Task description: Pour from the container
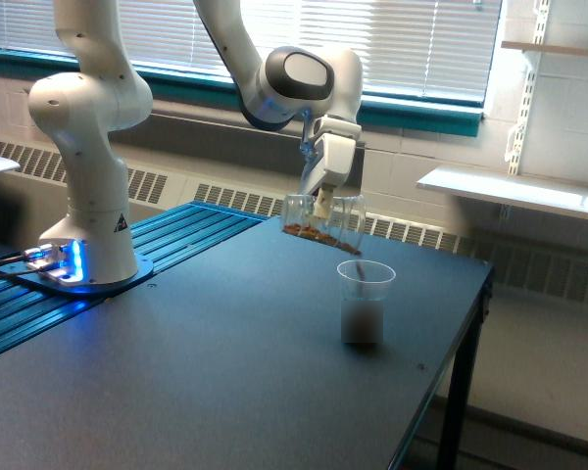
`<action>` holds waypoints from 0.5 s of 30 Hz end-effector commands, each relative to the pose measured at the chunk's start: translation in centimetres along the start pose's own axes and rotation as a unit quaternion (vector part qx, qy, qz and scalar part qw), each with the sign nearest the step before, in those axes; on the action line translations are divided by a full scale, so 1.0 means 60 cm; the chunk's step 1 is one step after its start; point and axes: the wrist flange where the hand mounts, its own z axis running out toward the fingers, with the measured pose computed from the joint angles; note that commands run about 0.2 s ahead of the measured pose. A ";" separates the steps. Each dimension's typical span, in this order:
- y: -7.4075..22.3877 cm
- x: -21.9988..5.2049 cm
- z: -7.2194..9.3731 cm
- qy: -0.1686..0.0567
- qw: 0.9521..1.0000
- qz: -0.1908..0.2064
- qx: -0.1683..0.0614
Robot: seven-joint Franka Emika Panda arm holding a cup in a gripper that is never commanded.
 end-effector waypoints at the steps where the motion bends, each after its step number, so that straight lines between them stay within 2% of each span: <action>1: -0.012 0.001 -0.002 0.001 1.000 -0.020 -0.007; 15: -0.023 0.013 -0.008 -0.002 0.999 -0.032 -0.013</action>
